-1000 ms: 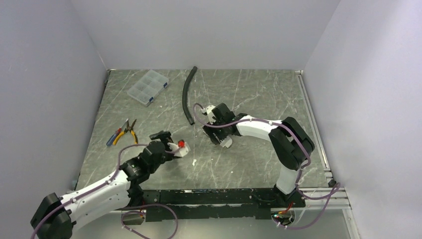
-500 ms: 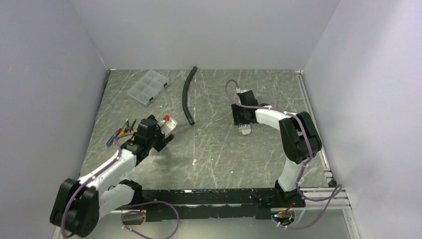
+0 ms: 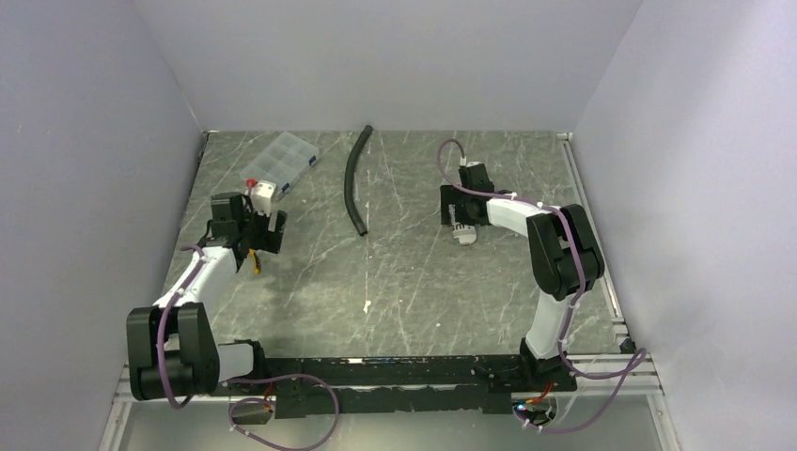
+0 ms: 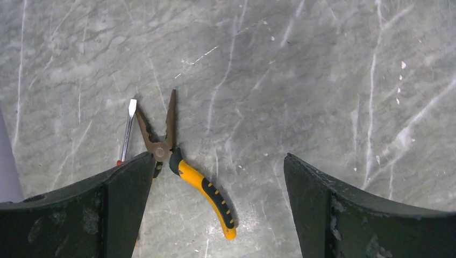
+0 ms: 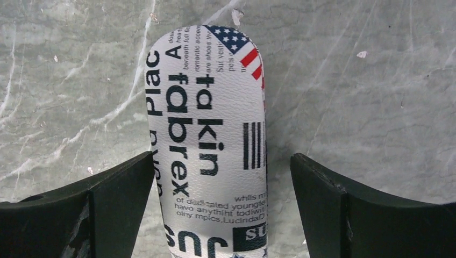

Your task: Organize the sunglasses

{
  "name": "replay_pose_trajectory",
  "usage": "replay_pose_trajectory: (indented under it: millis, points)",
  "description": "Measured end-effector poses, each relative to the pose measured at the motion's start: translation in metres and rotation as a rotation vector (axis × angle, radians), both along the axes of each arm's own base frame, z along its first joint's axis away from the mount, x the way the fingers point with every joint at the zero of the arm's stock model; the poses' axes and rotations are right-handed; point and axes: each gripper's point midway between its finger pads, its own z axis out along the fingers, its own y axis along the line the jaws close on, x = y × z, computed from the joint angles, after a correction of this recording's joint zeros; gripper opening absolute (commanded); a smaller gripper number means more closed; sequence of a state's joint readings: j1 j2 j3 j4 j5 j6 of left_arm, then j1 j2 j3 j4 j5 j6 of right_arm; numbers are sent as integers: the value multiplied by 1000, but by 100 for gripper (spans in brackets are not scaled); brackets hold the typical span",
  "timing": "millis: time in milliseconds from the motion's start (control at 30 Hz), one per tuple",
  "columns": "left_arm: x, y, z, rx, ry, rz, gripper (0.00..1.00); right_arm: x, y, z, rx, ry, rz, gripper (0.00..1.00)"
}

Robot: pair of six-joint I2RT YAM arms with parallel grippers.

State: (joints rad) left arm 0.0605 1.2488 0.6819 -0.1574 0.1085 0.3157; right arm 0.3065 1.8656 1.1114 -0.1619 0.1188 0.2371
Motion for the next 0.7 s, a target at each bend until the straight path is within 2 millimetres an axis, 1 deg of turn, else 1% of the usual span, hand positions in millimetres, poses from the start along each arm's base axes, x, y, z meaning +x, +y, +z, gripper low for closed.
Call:
replay_pose_trajectory:
  millis: [100,167,233,300,433,500,567,633,700]
  points:
    - [3,10,-3,-62,-35,58,95,0,1,1,3,-2,12,100]
    - [2,12,-8,-102,-48,84,95,0,4,4,12,-5,32,100]
    - [1,11,-12,-142,-62,104,95,0,5,12,21,-26,42,100]
    - [3,8,-12,-174,-82,115,95,-1,3,28,29,-80,39,100]
    - [10,6,-10,-227,-144,151,95,-9,-7,75,51,-262,7,100]
    - [11,6,-10,-251,-167,175,95,-15,-18,97,56,-362,-37,100]
    - [12,7,-11,-273,-184,209,95,-18,-31,108,47,-430,-113,100]
    - [15,10,-12,-289,-195,247,95,-20,-49,106,10,-453,-205,100]
    - [17,14,-16,-298,-190,283,95,-27,-68,96,-52,-449,-291,100]
